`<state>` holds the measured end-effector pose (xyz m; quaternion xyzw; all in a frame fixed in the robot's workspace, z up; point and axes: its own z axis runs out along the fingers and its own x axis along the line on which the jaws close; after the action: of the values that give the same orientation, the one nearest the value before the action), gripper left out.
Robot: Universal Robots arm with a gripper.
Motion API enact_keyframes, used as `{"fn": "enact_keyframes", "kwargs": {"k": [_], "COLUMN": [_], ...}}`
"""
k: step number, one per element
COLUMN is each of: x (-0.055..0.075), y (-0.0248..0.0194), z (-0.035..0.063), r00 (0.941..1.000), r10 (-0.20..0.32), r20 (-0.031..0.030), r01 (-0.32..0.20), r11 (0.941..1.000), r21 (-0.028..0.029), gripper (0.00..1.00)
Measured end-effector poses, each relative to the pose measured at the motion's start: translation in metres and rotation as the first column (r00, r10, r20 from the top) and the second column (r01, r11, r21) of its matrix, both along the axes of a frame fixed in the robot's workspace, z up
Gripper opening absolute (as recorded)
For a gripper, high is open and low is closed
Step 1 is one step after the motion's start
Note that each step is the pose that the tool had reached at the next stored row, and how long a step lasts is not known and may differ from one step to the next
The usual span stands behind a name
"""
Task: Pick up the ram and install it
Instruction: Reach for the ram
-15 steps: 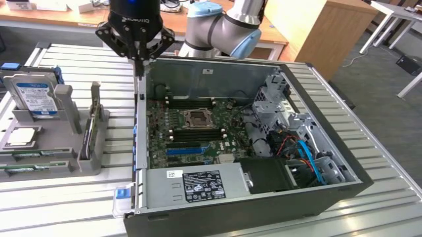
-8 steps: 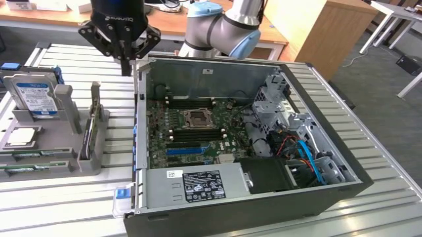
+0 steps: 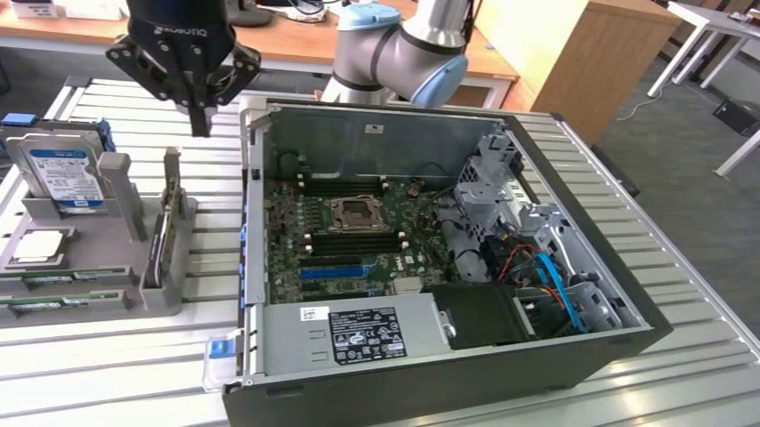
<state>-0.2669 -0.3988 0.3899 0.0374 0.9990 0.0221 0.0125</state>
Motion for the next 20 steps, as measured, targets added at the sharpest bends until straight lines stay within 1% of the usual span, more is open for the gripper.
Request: {"fn": "enact_keyframes", "kwargs": {"k": [6, 20], "x": [-0.02, -0.061], "y": [0.0, 0.0001], "z": [-0.0007, -0.0027], "r00": [1.0, 1.0], "r10": [0.0, 0.0], "r20": [0.0, 0.0], "r01": [0.0, 0.0], "r11": [1.0, 1.0], "r21": [0.0, 0.0], "gripper": [0.11, 0.11]}}
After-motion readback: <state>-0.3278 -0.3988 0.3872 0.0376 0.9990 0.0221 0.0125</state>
